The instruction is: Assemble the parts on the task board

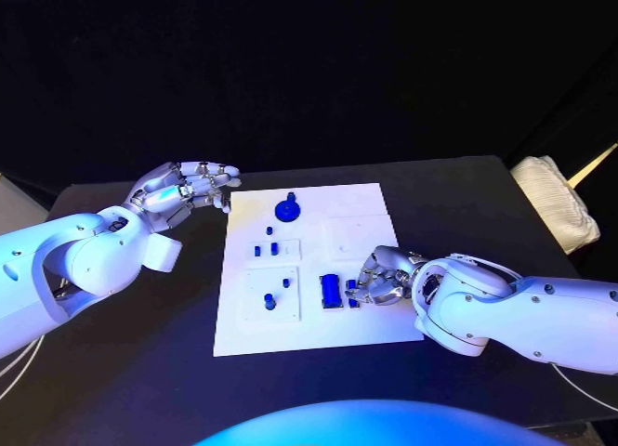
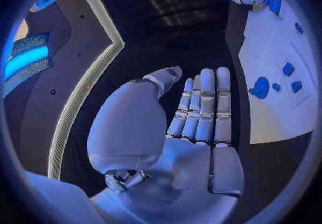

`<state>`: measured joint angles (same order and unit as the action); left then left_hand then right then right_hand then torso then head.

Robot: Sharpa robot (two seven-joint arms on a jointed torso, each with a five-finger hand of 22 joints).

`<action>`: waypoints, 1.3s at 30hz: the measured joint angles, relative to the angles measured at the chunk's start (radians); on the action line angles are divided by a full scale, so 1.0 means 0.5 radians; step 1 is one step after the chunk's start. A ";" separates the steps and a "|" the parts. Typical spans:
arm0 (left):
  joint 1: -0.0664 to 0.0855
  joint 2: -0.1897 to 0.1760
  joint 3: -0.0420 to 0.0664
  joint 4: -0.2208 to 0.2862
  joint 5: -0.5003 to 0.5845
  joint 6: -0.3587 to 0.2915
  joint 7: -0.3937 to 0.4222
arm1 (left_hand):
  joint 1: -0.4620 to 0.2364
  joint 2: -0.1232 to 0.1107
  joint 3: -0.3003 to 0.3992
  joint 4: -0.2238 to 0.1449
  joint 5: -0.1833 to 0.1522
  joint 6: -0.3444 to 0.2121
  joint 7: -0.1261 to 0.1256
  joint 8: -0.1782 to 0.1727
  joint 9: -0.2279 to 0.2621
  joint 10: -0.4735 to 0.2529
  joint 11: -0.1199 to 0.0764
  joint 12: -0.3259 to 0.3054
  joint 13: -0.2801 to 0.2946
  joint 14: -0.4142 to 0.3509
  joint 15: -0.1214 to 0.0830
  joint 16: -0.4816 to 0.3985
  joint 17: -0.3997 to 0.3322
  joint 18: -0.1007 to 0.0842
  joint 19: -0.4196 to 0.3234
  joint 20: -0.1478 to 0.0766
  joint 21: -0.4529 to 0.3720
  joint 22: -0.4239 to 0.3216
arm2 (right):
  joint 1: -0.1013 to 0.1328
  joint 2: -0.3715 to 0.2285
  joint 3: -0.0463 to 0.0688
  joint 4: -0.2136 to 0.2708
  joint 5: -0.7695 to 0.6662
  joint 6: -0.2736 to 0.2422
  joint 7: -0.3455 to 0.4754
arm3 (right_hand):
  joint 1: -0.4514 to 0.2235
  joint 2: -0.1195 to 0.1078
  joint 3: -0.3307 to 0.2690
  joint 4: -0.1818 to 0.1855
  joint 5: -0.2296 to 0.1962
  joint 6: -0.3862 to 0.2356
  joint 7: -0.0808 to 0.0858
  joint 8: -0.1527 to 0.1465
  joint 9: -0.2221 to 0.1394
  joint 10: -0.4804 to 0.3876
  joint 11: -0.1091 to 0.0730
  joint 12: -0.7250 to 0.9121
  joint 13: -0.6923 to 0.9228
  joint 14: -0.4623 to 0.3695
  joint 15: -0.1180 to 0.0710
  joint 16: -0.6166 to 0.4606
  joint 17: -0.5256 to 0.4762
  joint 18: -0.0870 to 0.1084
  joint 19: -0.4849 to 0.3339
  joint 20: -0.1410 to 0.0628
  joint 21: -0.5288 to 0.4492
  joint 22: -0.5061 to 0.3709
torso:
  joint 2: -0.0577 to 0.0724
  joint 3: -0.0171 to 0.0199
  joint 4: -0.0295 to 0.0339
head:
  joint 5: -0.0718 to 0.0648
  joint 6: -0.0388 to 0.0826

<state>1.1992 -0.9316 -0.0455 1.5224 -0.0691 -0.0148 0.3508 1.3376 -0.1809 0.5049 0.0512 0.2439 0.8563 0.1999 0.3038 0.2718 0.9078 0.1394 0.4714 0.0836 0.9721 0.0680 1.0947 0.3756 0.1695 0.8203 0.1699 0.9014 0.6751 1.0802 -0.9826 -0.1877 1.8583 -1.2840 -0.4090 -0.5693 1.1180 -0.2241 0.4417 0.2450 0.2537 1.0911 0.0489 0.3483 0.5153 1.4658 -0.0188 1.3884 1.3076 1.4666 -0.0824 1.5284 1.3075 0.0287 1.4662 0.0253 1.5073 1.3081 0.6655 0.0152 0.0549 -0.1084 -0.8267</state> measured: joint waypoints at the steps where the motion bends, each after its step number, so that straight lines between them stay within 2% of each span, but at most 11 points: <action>1: 0.000 0.000 0.000 0.000 0.000 0.000 0.000 | 0.000 0.000 0.000 0.000 0.000 0.000 0.000 0.000 0.000 0.000 0.000 0.000 0.000 0.000 0.000 0.000 0.000 0.000 0.000 0.000 0.000 0.000 | -0.001 -0.001 0.000 0.003 -0.004 -0.001 0.000 | -0.013 -0.013 -0.009 0.007 -0.001 0.000 0.000 0.000 0.000 0.000 0.000 0.000 0.000 0.000 0.000 0.000 0.000 0.000 0.000 0.000 0.000 0.000 | 0.000 0.0000 0.000 | 0.000 0.001; 3: 0.000 0.000 0.000 0.000 0.000 0.001 -0.001 | 0.000 0.000 0.000 0.000 0.000 0.000 0.000 0.000 0.000 0.000 0.000 0.000 0.000 0.000 0.000 0.000 0.000 0.000 0.000 0.000 0.000 0.000 | -0.004 -0.002 -0.002 0.008 -0.012 -0.002 0.000 | -0.023 -0.023 -0.035 0.011 -0.008 0.000 0.000 -0.008 0.000 0.000 0.000 0.000 0.000 0.000 0.000 0.000 0.000 0.000 0.000 0.000 0.000 0.000 | 0.000 0.0000 0.000 | 0.000 0.001; 8: 0.000 0.000 0.000 0.000 0.000 0.001 -0.003 | 0.000 0.000 -0.005 0.005 0.000 0.000 0.000 0.000 0.000 0.000 0.000 0.000 -0.002 0.000 0.000 0.000 -0.002 0.000 0.000 0.000 0.000 -0.002 | -0.007 -0.004 -0.003 0.016 -0.030 -0.002 0.001 | -0.030 -0.031 -0.088 0.021 -0.126 0.000 0.000 -0.009 0.000 0.000 0.000 -0.006 0.000 0.000 0.000 0.000 0.000 0.000 0.000 0.000 0.000 0.000 | 0.000 0.0004 0.000 | 0.000 0.002; 11: 0.000 0.000 0.000 -0.001 0.000 0.001 -0.004 | 0.000 0.000 -0.005 0.005 0.000 0.000 0.000 0.000 0.000 0.000 0.000 0.000 -0.002 0.000 0.000 0.000 -0.002 0.000 0.000 0.000 0.000 -0.002 | -0.009 -0.008 -0.004 0.018 -0.042 -0.002 0.002 | -0.026 -0.030 -0.156 0.017 -0.245 0.000 0.000 -0.013 -0.001 0.000 0.000 -0.012 0.000 0.000 0.000 0.000 0.000 0.000 0.000 0.000 -0.014 0.000 | 0.000 0.0002 0.000 | 0.000 0.002; 13: 0.000 -0.001 0.000 -0.001 0.000 0.001 -0.004 | 0.000 0.000 -0.005 0.005 0.000 0.000 0.000 0.000 0.000 0.000 0.000 0.000 -0.002 0.000 0.000 0.000 -0.002 0.000 0.000 0.000 0.000 -0.002 | -0.010 -0.011 -0.004 0.018 -0.052 -0.002 0.003 | 0.051 -0.026 -0.233 0.004 -0.355 -0.001 0.001 -0.018 -0.001 0.000 0.000 -0.028 0.000 0.000 0.000 0.000 0.000 0.000 0.000 0.000 -0.021 0.000 | 0.000 0.0002 0.001 | 0.000 0.002; 15: 0.000 -0.001 0.000 -0.001 0.000 0.001 -0.005 | 0.000 0.000 -0.005 0.005 0.000 0.000 0.000 0.000 0.000 0.000 0.000 0.000 -0.002 0.000 0.000 0.000 -0.002 0.000 0.000 0.000 0.000 -0.002 | -0.010 -0.015 -0.004 0.018 -0.063 -0.002 0.004 | 0.106 -0.020 -0.302 -0.004 -0.396 -0.006 0.006 -0.018 -0.002 0.000 0.000 -0.028 0.000 0.000 0.000 0.000 0.000 0.000 0.000 0.000 -0.021 0.000 | 0.000 0.0004 0.000 | 0.001 -0.001; 20: 0.000 -0.002 0.000 -0.001 0.000 0.002 -0.005 | 0.000 0.000 -0.005 0.005 0.000 0.000 0.000 0.000 0.000 0.000 0.000 0.000 -0.002 0.000 0.000 0.000 -0.002 0.000 0.000 0.000 0.000 -0.002 | -0.010 -0.020 -0.004 0.016 -0.086 -0.002 0.006 | 0.189 -0.001 -0.443 0.005 -0.399 -0.006 0.006 -0.027 -0.007 0.000 0.000 -0.046 0.000 0.000 0.000 0.000 0.000 0.000 0.000 0.000 -0.033 -0.001 | 0.000 0.0002 -0.001 | 0.001 -0.002; 23: 0.000 -0.001 0.000 -0.001 0.000 0.002 -0.005 | 0.000 0.000 -0.005 0.005 0.000 0.000 0.000 0.000 0.000 0.000 0.000 0.000 -0.002 0.000 0.000 0.000 -0.002 0.000 0.000 0.000 0.000 -0.002 | -0.010 -0.021 -0.004 0.016 -0.097 -0.008 0.007 | 0.193 0.004 -0.552 0.059 -0.399 -0.013 0.013 -0.028 -0.011 0.000 0.000 -0.052 0.000 0.000 0.000 0.000 0.000 0.000 0.000 0.000 -0.045 -0.001 | 0.000 0.0004 -0.001 | 0.001 -0.002; 26: 0.000 -0.001 0.000 -0.002 0.000 0.002 -0.006 | 0.000 0.000 -0.005 0.005 0.000 0.000 0.000 0.000 0.000 0.000 0.000 0.000 -0.002 0.000 0.000 0.000 -0.002 0.000 0.000 0.000 0.000 -0.002 | -0.012 -0.022 -0.005 0.016 -0.102 -0.026 0.012 | 0.122 0.097 -0.729 0.090 -0.379 -0.013 0.012 -0.028 -0.013 0.000 0.000 -0.059 0.000 0.000 0.000 0.000 0.000 0.000 0.000 0.000 -0.045 -0.001 | 0.000 0.0010 0.000 | 0.000 0.001; 29: 0.000 0.000 0.000 -0.003 0.000 0.002 -0.006 | 0.000 0.000 -0.005 0.005 0.000 0.000 0.000 0.000 0.000 0.000 0.000 0.000 -0.002 0.000 0.000 0.000 -0.002 0.000 0.000 0.000 0.000 -0.002 | -0.012 -0.026 -0.005 0.019 -0.103 -0.058 0.025 | 0.070 0.148 -0.822 0.095 -0.356 -0.013 0.012 -0.028 -0.010 0.000 0.000 -0.059 0.000 0.000 0.000 0.000 0.000 0.000 0.000 0.000 -0.045 -0.001 | -0.001 0.0012 0.000 | -0.001 0.003; 39: 0.000 0.001 0.000 -0.004 0.000 0.003 -0.006 | 0.000 0.000 -0.005 0.005 0.000 0.000 0.000 0.000 -0.002 0.000 0.000 0.009 -0.002 0.000 0.000 0.000 -0.001 0.000 0.007 0.007 0.000 -0.004 | -0.012 -0.053 -0.005 0.024 -0.091 -0.181 0.105 | 0.069 0.206 -0.915 0.092 -0.348 -0.024 0.022 -0.040 -0.011 0.000 0.000 -0.070 0.000 0.000 0.000 0.000 0.000 0.001 0.000 0.000 -0.064 -0.001 | -0.001 0.0012 0.000 | -0.002 0.007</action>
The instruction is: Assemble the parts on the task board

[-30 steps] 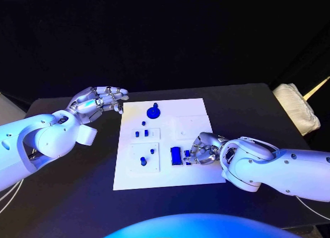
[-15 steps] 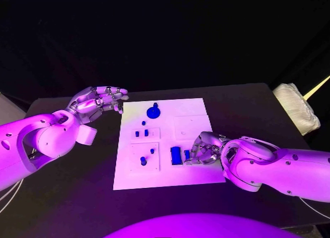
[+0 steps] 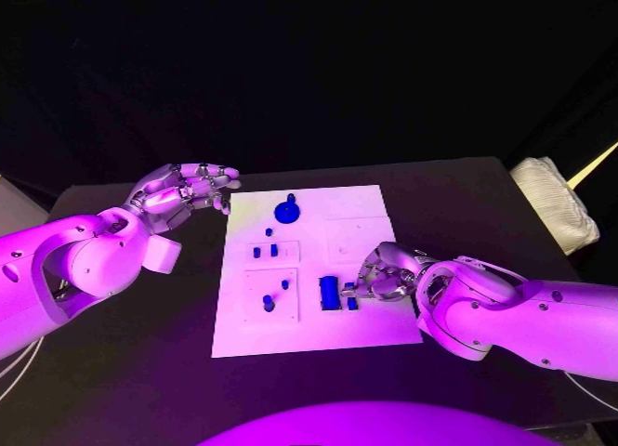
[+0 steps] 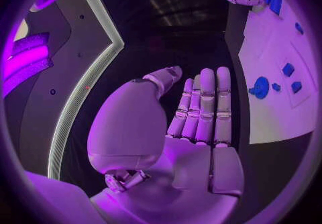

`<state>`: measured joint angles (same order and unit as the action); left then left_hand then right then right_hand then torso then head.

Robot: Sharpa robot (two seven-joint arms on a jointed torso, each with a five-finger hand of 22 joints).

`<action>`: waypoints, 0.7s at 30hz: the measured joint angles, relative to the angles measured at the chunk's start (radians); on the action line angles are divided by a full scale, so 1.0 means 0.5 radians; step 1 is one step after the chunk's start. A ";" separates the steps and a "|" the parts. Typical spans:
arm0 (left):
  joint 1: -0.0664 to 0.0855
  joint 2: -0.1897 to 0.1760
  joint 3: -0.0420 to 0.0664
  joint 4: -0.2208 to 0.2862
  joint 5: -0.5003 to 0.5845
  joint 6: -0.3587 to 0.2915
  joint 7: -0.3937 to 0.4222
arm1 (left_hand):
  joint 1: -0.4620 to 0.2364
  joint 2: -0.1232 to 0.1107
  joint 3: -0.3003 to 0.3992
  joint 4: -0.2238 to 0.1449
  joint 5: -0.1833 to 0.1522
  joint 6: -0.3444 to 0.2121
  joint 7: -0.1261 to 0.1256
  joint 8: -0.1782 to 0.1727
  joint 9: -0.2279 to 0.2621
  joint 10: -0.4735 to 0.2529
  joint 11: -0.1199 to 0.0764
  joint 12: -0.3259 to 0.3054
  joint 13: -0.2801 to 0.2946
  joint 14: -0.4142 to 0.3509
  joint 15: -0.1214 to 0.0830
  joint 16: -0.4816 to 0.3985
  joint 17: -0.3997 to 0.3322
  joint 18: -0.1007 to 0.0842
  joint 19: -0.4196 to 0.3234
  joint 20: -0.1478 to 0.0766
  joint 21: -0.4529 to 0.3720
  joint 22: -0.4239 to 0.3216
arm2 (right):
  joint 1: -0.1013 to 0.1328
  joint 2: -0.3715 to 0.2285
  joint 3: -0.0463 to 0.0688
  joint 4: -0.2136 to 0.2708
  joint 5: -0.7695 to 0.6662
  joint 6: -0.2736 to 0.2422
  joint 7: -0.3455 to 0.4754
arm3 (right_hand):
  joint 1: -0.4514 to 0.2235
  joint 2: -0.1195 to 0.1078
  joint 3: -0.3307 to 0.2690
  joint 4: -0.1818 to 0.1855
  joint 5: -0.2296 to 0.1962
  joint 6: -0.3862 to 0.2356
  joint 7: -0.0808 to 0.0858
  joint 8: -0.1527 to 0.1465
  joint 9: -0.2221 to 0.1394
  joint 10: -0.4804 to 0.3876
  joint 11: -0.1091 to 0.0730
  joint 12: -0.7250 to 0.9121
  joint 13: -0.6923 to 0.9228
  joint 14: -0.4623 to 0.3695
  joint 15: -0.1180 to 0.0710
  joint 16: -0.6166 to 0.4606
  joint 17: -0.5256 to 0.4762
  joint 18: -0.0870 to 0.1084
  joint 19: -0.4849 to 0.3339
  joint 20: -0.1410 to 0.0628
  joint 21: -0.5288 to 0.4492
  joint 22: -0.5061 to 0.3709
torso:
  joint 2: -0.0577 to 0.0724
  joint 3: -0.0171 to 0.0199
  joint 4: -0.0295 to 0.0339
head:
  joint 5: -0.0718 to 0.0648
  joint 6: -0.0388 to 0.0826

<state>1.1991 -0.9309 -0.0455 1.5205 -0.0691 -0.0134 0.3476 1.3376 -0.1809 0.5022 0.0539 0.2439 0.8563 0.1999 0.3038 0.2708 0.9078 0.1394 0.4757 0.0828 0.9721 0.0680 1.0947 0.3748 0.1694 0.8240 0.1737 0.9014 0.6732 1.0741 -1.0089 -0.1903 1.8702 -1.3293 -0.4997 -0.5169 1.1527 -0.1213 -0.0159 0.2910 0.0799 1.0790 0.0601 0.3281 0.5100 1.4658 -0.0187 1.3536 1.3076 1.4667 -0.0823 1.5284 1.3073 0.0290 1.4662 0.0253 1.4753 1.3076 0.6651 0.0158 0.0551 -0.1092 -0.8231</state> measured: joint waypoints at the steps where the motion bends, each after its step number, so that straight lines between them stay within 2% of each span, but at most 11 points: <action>1: 0.000 0.000 0.000 0.000 0.000 0.000 0.000 | 0.000 0.000 0.000 0.000 0.000 0.000 0.000 0.000 0.000 0.000 0.000 0.000 0.000 0.000 0.000 0.000 0.000 0.000 0.000 0.000 0.000 0.000 | 0.000 -0.002 0.000 0.000 0.003 -0.014 0.012 | 0.021 0.020 -0.015 -0.002 0.000 -0.015 0.002 -0.002 0.000 0.000 0.000 0.000 0.000 0.000 0.000 0.000 0.000 0.000 0.000 0.000 -0.005 0.000 | 0.000 -0.0002 0.000 | 0.000 0.000; 4: 0.000 -0.001 0.000 0.000 0.000 0.000 0.000 | 0.000 0.000 0.000 0.000 0.000 0.000 0.000 0.000 0.000 0.000 0.000 0.000 0.000 0.000 0.000 0.000 0.000 0.000 0.000 0.000 0.000 0.000 | 0.000 -0.008 0.000 -0.003 0.010 -0.043 0.042 | 0.160 0.035 -0.046 -0.010 0.000 -0.056 0.017 -0.034 -0.011 0.001 0.008 -0.013 0.000 0.000 0.000 0.000 0.002 0.000 0.000 0.000 -0.024 0.000 | 0.001 -0.0013 0.001 | 0.000 0.000; 7: 0.000 -0.001 0.000 0.000 0.000 0.000 -0.001 | 0.000 0.000 0.000 0.000 0.000 0.000 0.000 0.000 0.000 0.000 0.000 0.000 0.000 0.000 0.000 0.000 0.000 0.000 0.000 0.000 0.000 0.000 | 0.000 -0.013 0.000 -0.009 0.013 -0.068 0.075 | 0.332 0.044 -0.065 -0.025 -0.032 -0.104 0.040 -0.072 -0.028 -0.002 0.028 -0.032 0.001 0.000 0.022 -0.008 0.002 0.000 -0.001 0.007 -0.036 0.000 | 0.001 -0.0013 0.001 | 0.001 -0.002; 9: 0.000 -0.001 0.000 0.000 0.000 0.000 -0.001 | 0.000 0.000 0.000 0.000 0.000 0.000 0.000 0.000 0.000 0.000 0.000 0.000 0.000 0.000 0.000 0.000 0.000 0.000 0.000 0.000 0.000 0.000 | 0.000 -0.014 0.000 -0.016 0.013 -0.080 0.097 | 0.410 0.045 -0.067 -0.027 -0.056 -0.107 0.043 -0.076 -0.032 -0.005 0.031 -0.035 0.005 0.000 0.022 -0.008 0.002 0.000 0.000 0.015 -0.036 0.000 | 0.001 -0.0021 0.002 | 0.003 -0.004; 15: 0.000 -0.001 0.000 0.001 0.000 0.001 -0.001 | 0.000 0.000 0.000 0.000 0.000 0.000 0.000 0.000 0.000 0.000 0.000 0.000 0.000 0.000 0.000 0.000 0.000 0.000 0.000 0.000 0.000 0.000 | 0.000 -0.005 0.000 -0.044 0.009 -0.100 0.136 | 0.491 0.078 -0.055 -0.032 -0.056 -0.084 0.036 -0.076 -0.031 -0.009 0.035 -0.023 0.015 0.000 0.023 -0.008 0.001 0.001 0.000 0.015 -0.028 0.000 | 0.001 -0.0023 0.001 | 0.006 -0.005; 17: 0.000 -0.001 0.000 0.000 0.000 0.001 -0.001 | 0.000 0.000 0.000 0.000 0.000 0.000 0.000 0.000 0.000 0.000 0.000 0.000 0.000 0.000 0.000 0.000 0.000 0.000 0.000 0.000 0.000 -0.001 | 0.000 0.004 0.000 -0.057 0.005 -0.102 0.143 | 0.521 0.087 -0.041 -0.036 -0.056 -0.059 0.018 -0.075 -0.031 -0.009 0.035 -0.022 0.016 0.000 0.023 -0.008 0.001 0.001 0.000 0.015 -0.027 0.000 | 0.001 -0.0023 0.001 | 0.007 -0.006; 21: 0.000 -0.001 0.000 0.000 0.000 0.001 -0.001 | 0.000 0.000 0.000 0.000 0.000 0.000 0.000 0.000 0.000 0.000 0.000 0.000 0.000 0.000 0.000 0.000 0.000 0.000 0.000 0.000 0.000 -0.002 | -0.001 0.027 0.000 -0.082 -0.005 -0.102 0.147 | 0.550 0.100 -0.038 -0.038 -0.056 -0.028 0.008 -0.053 -0.025 -0.005 0.031 -0.016 0.042 -0.001 0.029 -0.008 0.001 0.001 0.000 0.015 -0.019 0.000 | 0.001 -0.0021 0.002 | 0.007 -0.008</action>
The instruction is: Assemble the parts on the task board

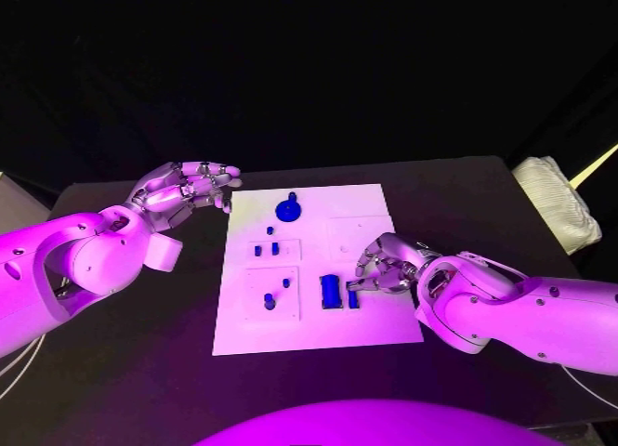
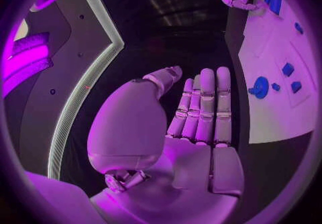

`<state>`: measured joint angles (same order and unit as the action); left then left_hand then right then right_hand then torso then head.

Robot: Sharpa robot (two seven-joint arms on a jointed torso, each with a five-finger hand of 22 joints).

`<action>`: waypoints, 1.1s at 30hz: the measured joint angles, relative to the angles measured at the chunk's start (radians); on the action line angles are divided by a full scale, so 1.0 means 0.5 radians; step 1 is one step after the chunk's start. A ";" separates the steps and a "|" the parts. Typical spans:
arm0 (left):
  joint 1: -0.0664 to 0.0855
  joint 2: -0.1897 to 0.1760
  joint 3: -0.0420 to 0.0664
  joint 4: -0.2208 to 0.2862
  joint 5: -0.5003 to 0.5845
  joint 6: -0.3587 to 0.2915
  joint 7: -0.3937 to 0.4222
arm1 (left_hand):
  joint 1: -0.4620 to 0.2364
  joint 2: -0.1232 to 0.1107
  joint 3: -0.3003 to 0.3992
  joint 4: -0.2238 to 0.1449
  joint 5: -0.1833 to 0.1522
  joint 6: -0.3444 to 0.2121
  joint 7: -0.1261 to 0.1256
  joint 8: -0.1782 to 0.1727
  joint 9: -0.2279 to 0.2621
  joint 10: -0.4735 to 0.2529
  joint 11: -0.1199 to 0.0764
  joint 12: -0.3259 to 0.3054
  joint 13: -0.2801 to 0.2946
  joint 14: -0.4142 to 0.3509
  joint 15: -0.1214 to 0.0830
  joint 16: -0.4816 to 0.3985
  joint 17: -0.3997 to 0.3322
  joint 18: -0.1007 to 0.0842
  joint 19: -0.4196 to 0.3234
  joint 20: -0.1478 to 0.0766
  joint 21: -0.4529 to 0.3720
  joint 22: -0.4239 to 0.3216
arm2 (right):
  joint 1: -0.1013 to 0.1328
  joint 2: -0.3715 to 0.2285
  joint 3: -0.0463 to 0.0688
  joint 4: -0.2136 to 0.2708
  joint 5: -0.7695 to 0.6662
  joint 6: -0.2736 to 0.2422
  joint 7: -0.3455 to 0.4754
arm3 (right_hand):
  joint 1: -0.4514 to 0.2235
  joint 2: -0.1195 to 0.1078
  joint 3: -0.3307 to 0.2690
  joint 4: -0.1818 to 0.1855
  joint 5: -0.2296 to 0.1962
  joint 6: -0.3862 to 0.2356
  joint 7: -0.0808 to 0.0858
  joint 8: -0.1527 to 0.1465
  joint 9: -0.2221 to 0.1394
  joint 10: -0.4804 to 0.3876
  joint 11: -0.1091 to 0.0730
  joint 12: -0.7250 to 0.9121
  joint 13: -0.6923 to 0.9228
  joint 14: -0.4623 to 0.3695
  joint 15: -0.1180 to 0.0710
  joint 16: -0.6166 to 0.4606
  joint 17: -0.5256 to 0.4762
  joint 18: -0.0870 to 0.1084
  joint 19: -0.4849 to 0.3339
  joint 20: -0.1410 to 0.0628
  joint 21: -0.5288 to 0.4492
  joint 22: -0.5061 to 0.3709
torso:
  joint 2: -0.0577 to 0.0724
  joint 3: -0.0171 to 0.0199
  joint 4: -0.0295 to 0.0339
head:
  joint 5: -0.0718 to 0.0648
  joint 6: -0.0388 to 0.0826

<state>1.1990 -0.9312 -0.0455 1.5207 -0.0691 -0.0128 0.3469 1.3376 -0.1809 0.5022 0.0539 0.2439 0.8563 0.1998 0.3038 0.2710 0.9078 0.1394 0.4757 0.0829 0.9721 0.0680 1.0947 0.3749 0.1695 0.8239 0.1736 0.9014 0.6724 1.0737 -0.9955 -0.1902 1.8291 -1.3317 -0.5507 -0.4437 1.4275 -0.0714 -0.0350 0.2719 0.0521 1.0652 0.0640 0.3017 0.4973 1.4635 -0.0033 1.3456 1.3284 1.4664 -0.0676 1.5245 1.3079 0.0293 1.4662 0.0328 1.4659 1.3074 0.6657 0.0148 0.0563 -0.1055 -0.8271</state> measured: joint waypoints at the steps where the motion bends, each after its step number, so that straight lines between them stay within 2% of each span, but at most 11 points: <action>1: 0.000 0.000 0.000 0.000 0.000 0.000 0.000 | -0.001 0.001 0.001 0.001 0.000 0.000 0.000 0.000 0.000 0.000 0.000 0.000 0.000 0.000 0.000 0.000 0.000 0.000 0.000 0.000 0.000 0.000 | -0.001 0.007 0.000 -0.006 -0.003 0.000 0.000 | 0.008 0.008 0.000 0.000 0.000 0.000 0.000 0.000 0.000 0.003 -0.003 0.000 0.023 0.000 0.000 0.000 0.000 0.000 0.000 0.000 0.000 0.000 | 0.000 0.0004 0.000 | 0.001 0.000; 8: 0.000 -0.001 0.000 0.000 0.000 0.001 -0.001 | -0.008 0.008 0.006 0.006 0.000 0.000 0.000 0.000 0.000 0.000 0.000 0.000 0.000 0.000 0.000 0.000 0.000 0.000 0.000 0.000 0.000 0.000 | -0.015 0.047 0.004 -0.038 -0.033 0.005 -0.008 | 0.033 0.009 0.000 0.000 -0.001 0.026 -0.012 0.008 0.005 -0.003 -0.011 0.004 0.052 -0.001 -0.013 0.000 0.000 0.000 0.000 0.000 0.008 0.000 | 0.002 0.0017 -0.001 | 0.004 -0.006; 11: 0.000 -0.001 0.000 0.001 0.000 0.001 -0.001 | -0.008 0.008 0.006 0.006 0.000 0.000 0.000 0.000 0.000 0.000 0.000 0.000 0.000 0.000 0.000 0.000 0.000 0.000 0.000 0.000 0.000 0.000 | -0.024 0.059 0.004 -0.052 -0.051 0.014 -0.017 | 0.097 -0.005 0.014 -0.014 -0.001 0.039 -0.025 0.023 0.005 -0.003 -0.013 0.008 0.122 0.000 -0.017 0.000 0.000 0.000 0.000 0.000 0.008 0.001 | 0.002 0.0017 -0.001 | 0.005 -0.009; 15: 0.000 -0.002 0.000 0.001 0.000 0.002 -0.002 | -0.008 0.008 0.006 0.006 0.000 0.000 0.000 0.000 0.000 0.000 0.000 0.000 0.000 0.000 0.000 0.000 0.000 0.000 0.000 0.000 0.000 0.000 | -0.031 0.066 0.005 -0.058 -0.078 0.031 -0.026 | 0.137 -0.016 0.044 -0.033 -0.004 0.039 -0.025 0.023 0.005 -0.006 -0.020 0.004 0.200 0.000 -0.030 0.000 0.000 0.000 0.000 -0.015 0.015 0.001 | 0.001 0.0017 -0.002 | 0.006 -0.012; 22: 0.000 -0.002 0.000 0.001 0.000 0.003 -0.003 | -0.008 0.008 0.006 0.006 0.000 0.000 0.000 0.000 0.000 0.000 0.000 0.000 0.000 0.000 0.000 0.000 0.000 0.000 0.000 0.000 0.000 0.000 | -0.031 0.072 0.007 -0.059 -0.118 0.044 -0.028 | 0.163 -0.036 0.056 -0.033 -0.004 0.039 -0.025 0.023 0.001 -0.006 -0.020 0.004 0.209 0.000 -0.030 0.000 0.000 0.000 0.000 -0.015 0.015 0.001 | -0.001 0.0008 -0.003 | 0.006 -0.015; 29: 0.000 -0.002 0.000 0.001 0.000 0.003 -0.005 | -0.008 0.008 0.006 0.006 0.000 0.000 0.000 0.000 0.000 0.000 0.000 0.000 0.000 0.000 0.000 0.000 0.000 0.000 0.000 0.000 0.000 0.000 | -0.036 0.066 0.004 -0.062 -0.122 0.022 -0.011 | 0.164 -0.034 0.026 0.029 -0.004 0.045 -0.017 0.023 -0.007 -0.006 -0.020 -0.007 0.209 0.000 -0.030 0.000 -0.001 0.000 0.000 -0.015 0.008 0.001 | -0.003 -0.0004 -0.002 | 0.007 -0.010; 33: 0.000 -0.001 0.000 -0.001 0.000 0.004 -0.005 | -0.008 0.008 0.006 0.006 0.000 0.000 0.000 0.000 0.000 0.000 0.000 0.000 0.000 0.000 0.000 0.000 0.000 0.000 0.000 0.000 0.000 0.000 | -0.039 0.044 0.001 -0.060 -0.094 -0.026 0.032 | 0.082 -0.055 0.009 0.044 -0.004 0.007 0.012 0.003 -0.015 0.005 -0.024 -0.051 0.209 0.001 -0.030 0.000 -0.001 0.000 0.000 -0.015 -0.033 0.001 | -0.004 -0.0002 -0.003 | 0.007 -0.004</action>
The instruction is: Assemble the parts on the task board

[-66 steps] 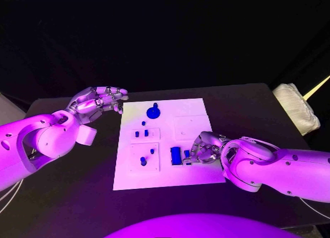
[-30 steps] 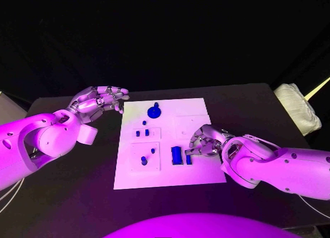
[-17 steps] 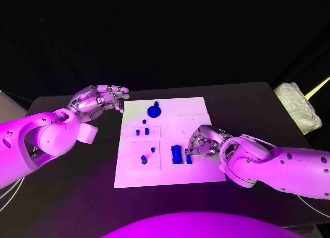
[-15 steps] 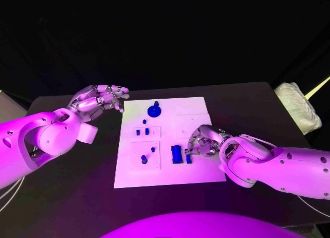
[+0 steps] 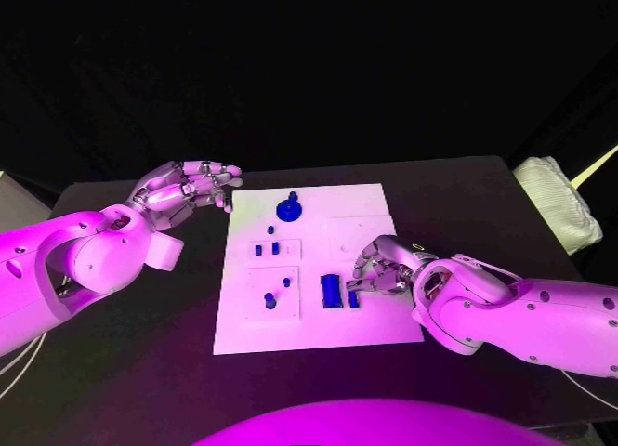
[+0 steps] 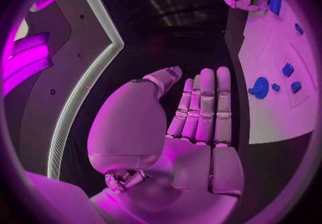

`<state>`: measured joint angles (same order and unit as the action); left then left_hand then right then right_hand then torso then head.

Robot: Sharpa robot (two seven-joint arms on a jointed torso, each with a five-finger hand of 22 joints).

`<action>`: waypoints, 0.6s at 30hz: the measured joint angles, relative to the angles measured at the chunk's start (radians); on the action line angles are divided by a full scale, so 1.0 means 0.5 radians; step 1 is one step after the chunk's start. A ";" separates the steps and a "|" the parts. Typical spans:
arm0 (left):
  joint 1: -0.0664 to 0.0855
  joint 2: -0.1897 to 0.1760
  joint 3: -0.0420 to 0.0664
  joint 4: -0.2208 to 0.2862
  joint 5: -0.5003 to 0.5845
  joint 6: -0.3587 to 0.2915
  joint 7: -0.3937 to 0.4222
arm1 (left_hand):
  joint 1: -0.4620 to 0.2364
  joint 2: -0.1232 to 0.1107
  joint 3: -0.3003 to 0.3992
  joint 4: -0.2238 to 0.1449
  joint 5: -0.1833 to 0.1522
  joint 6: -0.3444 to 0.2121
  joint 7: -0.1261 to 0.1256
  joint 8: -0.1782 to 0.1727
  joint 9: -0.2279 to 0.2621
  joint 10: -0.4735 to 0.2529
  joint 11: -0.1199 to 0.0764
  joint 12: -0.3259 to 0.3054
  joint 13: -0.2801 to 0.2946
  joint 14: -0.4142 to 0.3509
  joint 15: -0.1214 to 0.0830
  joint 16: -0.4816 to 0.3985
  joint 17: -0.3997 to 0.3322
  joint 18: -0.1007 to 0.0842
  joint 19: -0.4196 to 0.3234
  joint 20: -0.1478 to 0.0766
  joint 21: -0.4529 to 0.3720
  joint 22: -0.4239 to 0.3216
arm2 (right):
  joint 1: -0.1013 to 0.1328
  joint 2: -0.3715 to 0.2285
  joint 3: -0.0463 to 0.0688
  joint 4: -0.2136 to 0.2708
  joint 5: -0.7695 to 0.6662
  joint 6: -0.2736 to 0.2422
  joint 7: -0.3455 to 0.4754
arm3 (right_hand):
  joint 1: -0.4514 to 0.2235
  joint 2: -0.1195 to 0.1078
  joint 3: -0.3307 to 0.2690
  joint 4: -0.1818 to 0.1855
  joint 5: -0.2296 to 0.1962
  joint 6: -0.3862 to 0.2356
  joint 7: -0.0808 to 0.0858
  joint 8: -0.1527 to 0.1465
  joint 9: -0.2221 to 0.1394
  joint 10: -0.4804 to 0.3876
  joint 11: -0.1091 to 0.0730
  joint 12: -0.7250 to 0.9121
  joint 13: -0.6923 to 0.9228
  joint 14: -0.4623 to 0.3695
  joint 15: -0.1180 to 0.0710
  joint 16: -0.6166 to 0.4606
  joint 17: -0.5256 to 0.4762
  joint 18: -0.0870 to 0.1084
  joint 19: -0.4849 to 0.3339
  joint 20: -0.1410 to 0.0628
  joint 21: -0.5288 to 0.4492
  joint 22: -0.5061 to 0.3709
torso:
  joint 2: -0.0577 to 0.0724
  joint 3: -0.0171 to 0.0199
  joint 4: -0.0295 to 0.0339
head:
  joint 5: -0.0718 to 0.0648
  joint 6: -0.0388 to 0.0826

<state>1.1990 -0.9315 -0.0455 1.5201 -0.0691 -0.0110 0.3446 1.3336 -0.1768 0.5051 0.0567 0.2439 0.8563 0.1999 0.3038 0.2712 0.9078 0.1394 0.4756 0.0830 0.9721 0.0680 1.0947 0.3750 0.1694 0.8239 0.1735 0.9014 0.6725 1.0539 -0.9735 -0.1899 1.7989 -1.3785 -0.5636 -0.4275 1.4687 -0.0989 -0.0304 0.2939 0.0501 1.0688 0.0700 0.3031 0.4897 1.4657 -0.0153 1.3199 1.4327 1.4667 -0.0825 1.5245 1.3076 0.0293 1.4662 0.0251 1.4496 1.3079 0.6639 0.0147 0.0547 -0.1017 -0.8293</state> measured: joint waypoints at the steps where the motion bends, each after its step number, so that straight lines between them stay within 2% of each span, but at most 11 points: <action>1: 0.000 0.001 0.000 -0.001 0.000 0.000 0.000 | 0.000 0.000 0.000 0.000 0.000 0.000 0.000 0.000 0.000 0.000 0.000 0.000 0.000 0.000 0.000 0.000 0.000 0.000 0.000 0.000 0.000 0.000 | 0.000 -0.011 0.000 0.002 0.021 -0.021 0.028 | -0.033 -0.008 -0.008 -0.009 0.000 -0.040 0.013 -0.023 -0.008 0.008 0.008 -0.026 -0.002 0.000 0.002 -0.015 0.000 0.000 0.000 0.000 -0.035 0.000 | 0.000 0.0000 0.000 | 0.000 0.002; 4: 0.000 0.002 0.000 -0.009 0.000 0.000 0.000 | 0.000 0.000 0.000 0.000 0.000 0.000 0.000 0.000 -0.002 0.000 0.000 0.000 -0.002 0.000 0.000 0.000 -0.002 0.000 0.007 -0.007 -0.009 -0.004 | 0.012 -0.034 0.000 0.003 0.107 -0.075 0.133 | -0.058 -0.011 -0.021 -0.011 0.000 -0.120 0.050 -0.069 -0.025 0.004 0.043 -0.105 -0.004 -0.004 0.040 -0.043 0.000 0.001 0.000 0.023 -0.149 0.000 | -0.003 0.0000 -0.002 | -0.003 0.010; 7: 0.000 0.006 0.000 -0.020 0.001 -0.002 0.003 | 0.000 0.000 -0.006 0.006 0.000 0.000 0.000 0.000 -0.002 0.000 0.000 0.000 -0.003 0.000 0.000 0.000 -0.002 0.000 0.007 -0.007 -0.009 -0.004 | 0.051 -0.043 0.005 -0.025 0.261 -0.124 0.312 | -0.064 -0.009 -0.022 -0.011 0.000 -0.158 0.066 -0.090 -0.032 -0.024 0.071 -0.143 -0.003 0.004 0.048 -0.073 0.000 0.001 0.003 0.033 -0.273 0.000 | -0.006 -0.0008 -0.003 | -0.008 0.020; 9: 0.000 0.010 -0.002 -0.030 0.003 -0.007 0.007 | 0.000 0.000 -0.006 0.006 0.000 0.000 0.000 0.000 -0.002 0.000 0.000 0.000 -0.003 0.000 0.000 0.000 -0.002 0.000 0.007 -0.007 -0.009 -0.004 | 0.081 -0.041 0.009 -0.066 0.397 -0.147 0.459 | -0.064 -0.009 -0.022 -0.011 0.000 -0.160 0.068 -0.090 -0.032 -0.027 0.074 -0.158 -0.003 0.000 0.052 -0.077 0.000 0.001 0.004 0.033 -0.311 0.000 | -0.010 -0.0029 -0.006 | -0.009 0.029; 11: 0.000 0.017 -0.006 -0.043 0.005 -0.013 0.011 | 0.000 0.000 -0.006 0.006 0.000 0.000 0.000 0.000 -0.002 0.000 0.000 0.000 -0.003 0.000 0.000 0.000 -0.003 0.000 0.007 -0.007 -0.011 -0.005 | 0.105 -0.033 0.011 -0.117 0.529 -0.162 0.590 | -0.063 -0.008 -0.022 -0.011 0.000 -0.167 0.075 -0.093 -0.032 -0.057 0.080 -0.182 -0.003 -0.003 0.055 -0.094 0.000 0.033 -0.004 0.040 -0.387 0.000 | -0.016 -0.0063 -0.008 | -0.010 0.038; 13: 0.000 0.029 -0.010 -0.065 0.010 -0.027 0.019 | 0.000 0.000 -0.011 0.011 0.000 0.000 0.000 0.000 -0.002 0.000 0.000 0.000 -0.003 -0.005 0.005 -0.014 -0.009 0.000 0.007 -0.007 -0.025 -0.013 | 0.133 -0.011 0.014 -0.196 0.702 -0.171 0.749 | -0.063 -0.007 -0.022 -0.011 0.000 -0.178 0.078 -0.104 -0.034 -0.093 0.081 -0.224 -0.002 -0.003 0.056 -0.115 0.000 0.037 0.003 0.047 -0.493 0.000 | -0.024 -0.0098 -0.011 | -0.011 0.046; 14: 0.000 0.033 -0.011 -0.071 0.012 -0.034 0.023 | 0.000 0.000 -0.011 0.011 0.000 0.000 0.000 0.000 -0.002 0.000 0.000 0.002 -0.003 -0.018 0.009 -0.024 -0.013 0.000 0.006 -0.006 -0.035 -0.017 | 0.141 -0.003 0.016 -0.220 0.752 -0.173 0.792 | -0.049 0.006 -0.022 -0.011 0.006 -0.196 0.083 -0.113 -0.036 -0.144 0.087 -0.277 0.001 -0.003 0.070 -0.150 0.000 0.080 -0.007 0.058 -0.632 -0.001 | -0.031 -0.0136 -0.012 | -0.011 0.052; 15: -0.001 0.043 -0.014 -0.090 0.018 -0.052 0.032 | 0.000 0.000 -0.013 0.019 0.000 0.000 0.000 0.000 -0.002 -0.004 0.004 0.012 -0.007 -0.088 0.018 -0.073 -0.035 0.000 -0.033 0.006 -0.083 -0.039 | 0.163 0.023 0.020 -0.287 0.886 -0.174 0.901 | -0.035 0.020 -0.020 -0.012 0.009 -0.205 0.092 -0.119 -0.036 -0.198 0.092 -0.364 0.001 -0.003 0.077 -0.195 -0.013 0.104 -0.031 0.072 -0.770 -0.001 | -0.036 -0.0163 -0.014 | -0.011 0.058; 16: -0.001 0.046 -0.014 -0.094 0.019 -0.056 0.035 | 0.000 0.000 -0.010 0.025 0.000 0.000 0.000 0.000 -0.002 -0.007 0.007 0.013 -0.008 -0.122 0.023 -0.104 -0.050 0.000 -0.056 0.011 -0.112 -0.053 | 0.167 0.029 0.021 -0.300 0.912 -0.174 0.921 | -0.011 0.043 -0.015 -0.017 0.009 -0.212 0.097 -0.119 -0.036 -0.244 0.095 -0.553 -0.099 0.000 0.080 -0.232 -0.047 0.120 -0.054 0.074 -0.868 -0.001 | -0.039 -0.0186 -0.015 | -0.011 0.062; 17: -0.002 0.057 -0.016 -0.113 0.025 -0.077 0.046 | 0.000 0.000 -0.011 0.034 0.000 0.000 0.000 0.000 -0.004 -0.007 0.007 0.013 -0.009 -0.169 0.031 -0.150 -0.073 0.000 -0.085 0.020 -0.153 -0.075 | 0.185 0.057 0.025 -0.360 1.024 -0.173 1.003 | 0.010 0.046 -0.012 -0.020 0.009 -0.229 0.108 -0.129 -0.037 -0.385 0.112 -0.859 -0.141 -0.029 0.098 -0.360 -0.205 0.168 -0.145 0.086 -1.176 -0.001 | -0.044 -0.0211 -0.017 | -0.011 0.068; 18: -0.002 0.066 -0.017 -0.127 0.031 -0.094 0.055 | 0.000 0.000 -0.009 0.036 0.000 0.000 0.000 0.000 -0.005 -0.012 0.012 0.013 -0.012 -0.223 0.041 -0.211 -0.103 0.000 -0.121 0.031 -0.204 -0.101 | 0.197 0.079 0.029 -0.407 1.108 -0.172 1.059 | 0.073 0.092 -0.004 -0.028 0.016 -0.250 0.114 -0.137 -0.037 -0.530 0.124 -1.180 -0.510 -0.111 0.107 -0.523 -0.396 0.223 -0.253 0.096 -1.500 -0.047 | -0.049 -0.0234 -0.018 | -0.010 0.073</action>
<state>1.1979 -0.8983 -0.0542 1.4564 -0.0538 -0.0578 0.3722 1.3336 -0.1769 0.5008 0.0747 0.2439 0.8563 0.1999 0.3038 0.2687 0.9019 0.1453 0.4822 0.0768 0.8605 0.0885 0.9891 0.3234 0.1693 0.7635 0.1890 0.7995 0.6221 1.1524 -0.9339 -0.1753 1.5955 -0.8244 -0.6497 0.1021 1.5055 -0.0528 -0.0325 0.2799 0.0582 0.9436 0.1272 0.2344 0.4714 1.2006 0.0468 0.7297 1.1776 1.4112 -0.0292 1.2629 1.1098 0.1409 1.3396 0.0731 0.6994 1.2842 0.6393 0.0030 0.0457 -0.1069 -0.7926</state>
